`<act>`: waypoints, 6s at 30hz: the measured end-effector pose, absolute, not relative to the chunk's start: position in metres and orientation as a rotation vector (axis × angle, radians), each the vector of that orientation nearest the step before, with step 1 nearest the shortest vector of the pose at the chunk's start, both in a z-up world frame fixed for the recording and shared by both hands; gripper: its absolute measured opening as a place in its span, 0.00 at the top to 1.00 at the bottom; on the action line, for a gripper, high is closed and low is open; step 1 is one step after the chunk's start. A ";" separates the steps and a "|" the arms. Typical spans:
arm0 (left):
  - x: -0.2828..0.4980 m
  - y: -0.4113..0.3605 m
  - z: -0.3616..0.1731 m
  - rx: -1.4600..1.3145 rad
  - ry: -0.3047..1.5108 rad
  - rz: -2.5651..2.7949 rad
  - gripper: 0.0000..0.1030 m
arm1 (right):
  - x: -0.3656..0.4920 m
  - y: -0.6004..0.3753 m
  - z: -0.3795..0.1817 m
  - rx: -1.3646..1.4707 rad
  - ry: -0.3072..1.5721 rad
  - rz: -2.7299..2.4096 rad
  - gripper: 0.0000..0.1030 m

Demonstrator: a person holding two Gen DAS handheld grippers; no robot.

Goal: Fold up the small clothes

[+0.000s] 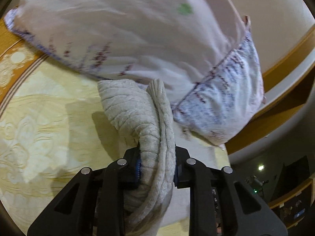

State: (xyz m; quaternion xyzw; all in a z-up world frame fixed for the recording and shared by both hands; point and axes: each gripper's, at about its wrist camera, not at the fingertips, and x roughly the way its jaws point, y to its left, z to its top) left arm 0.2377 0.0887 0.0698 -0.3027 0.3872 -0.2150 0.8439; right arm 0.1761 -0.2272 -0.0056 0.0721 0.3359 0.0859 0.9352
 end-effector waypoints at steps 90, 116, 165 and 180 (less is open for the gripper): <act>0.206 -0.078 0.010 -0.352 0.951 -0.703 0.10 | 0.191 -0.364 0.014 0.389 0.807 0.066 0.85; 0.203 -0.084 0.003 -0.282 0.944 -0.692 0.01 | 0.086 -0.366 0.007 0.400 0.722 0.023 0.93; 0.359 -0.089 0.000 -0.526 0.983 -0.557 0.91 | 0.246 -0.414 0.021 0.454 0.754 0.163 0.92; 0.333 -0.084 0.003 -0.548 1.012 -0.557 0.90 | 0.220 -0.427 0.018 0.585 0.832 0.202 0.64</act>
